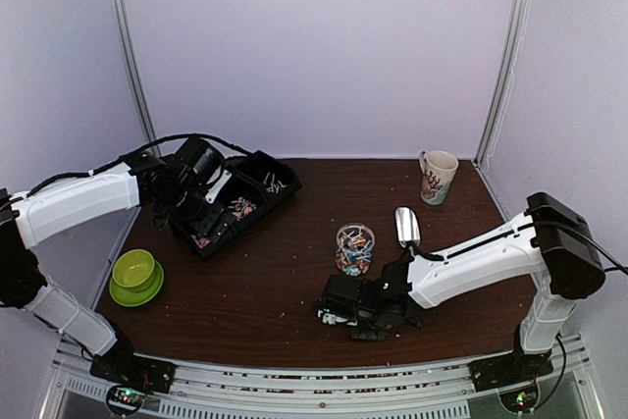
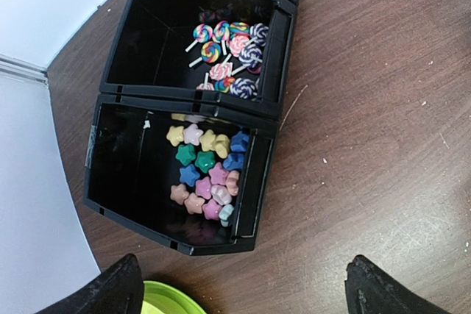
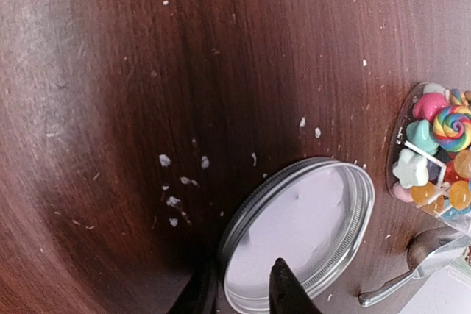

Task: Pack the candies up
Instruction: Pick up the box lid from the center of the board.

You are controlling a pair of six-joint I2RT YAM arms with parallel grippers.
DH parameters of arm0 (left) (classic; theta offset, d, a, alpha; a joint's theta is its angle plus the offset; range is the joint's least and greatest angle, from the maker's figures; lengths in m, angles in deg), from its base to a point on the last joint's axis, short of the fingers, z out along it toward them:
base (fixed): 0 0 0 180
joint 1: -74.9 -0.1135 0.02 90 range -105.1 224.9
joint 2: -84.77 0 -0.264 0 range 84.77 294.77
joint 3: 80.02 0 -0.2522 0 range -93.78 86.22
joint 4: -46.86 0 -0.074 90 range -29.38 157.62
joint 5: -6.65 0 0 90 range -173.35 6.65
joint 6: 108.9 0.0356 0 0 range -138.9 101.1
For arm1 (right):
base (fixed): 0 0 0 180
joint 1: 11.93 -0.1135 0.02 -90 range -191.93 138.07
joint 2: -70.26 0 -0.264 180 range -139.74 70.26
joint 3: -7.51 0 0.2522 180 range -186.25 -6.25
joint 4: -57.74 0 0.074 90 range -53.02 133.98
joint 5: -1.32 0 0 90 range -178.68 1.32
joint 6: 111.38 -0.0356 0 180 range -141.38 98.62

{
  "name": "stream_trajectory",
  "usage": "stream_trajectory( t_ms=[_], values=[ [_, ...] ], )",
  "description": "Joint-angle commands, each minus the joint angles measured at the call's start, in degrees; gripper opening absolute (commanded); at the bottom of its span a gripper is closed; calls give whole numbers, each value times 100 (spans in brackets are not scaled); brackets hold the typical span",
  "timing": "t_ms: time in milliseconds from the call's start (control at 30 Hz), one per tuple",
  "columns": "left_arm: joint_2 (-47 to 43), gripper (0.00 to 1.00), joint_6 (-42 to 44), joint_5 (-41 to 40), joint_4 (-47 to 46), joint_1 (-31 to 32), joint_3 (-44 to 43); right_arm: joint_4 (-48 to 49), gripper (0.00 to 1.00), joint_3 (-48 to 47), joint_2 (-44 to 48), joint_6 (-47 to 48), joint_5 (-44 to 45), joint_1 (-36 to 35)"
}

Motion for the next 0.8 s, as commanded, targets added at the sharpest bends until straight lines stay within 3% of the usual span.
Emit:
stream_trajectory(
  t_ms=[0, 267, 533, 767],
  values=[
    [-219, 98, 69, -7, -181, 25, 82, -223, 21, -204, -242, 72, -456, 96],
    [-265, 98, 89, 51, -185, 30, 70, -556, 0, -379, -258, 80, -770, 125],
    [-475, 98, 267, 283, -314, 26, 135, -920, 0, -628, -24, 54, -1143, 125],
    [-1418, 98, 818, 1474, -1176, 30, 626, -1039, 0, -841, 731, 180, -2111, 158]
  ],
)
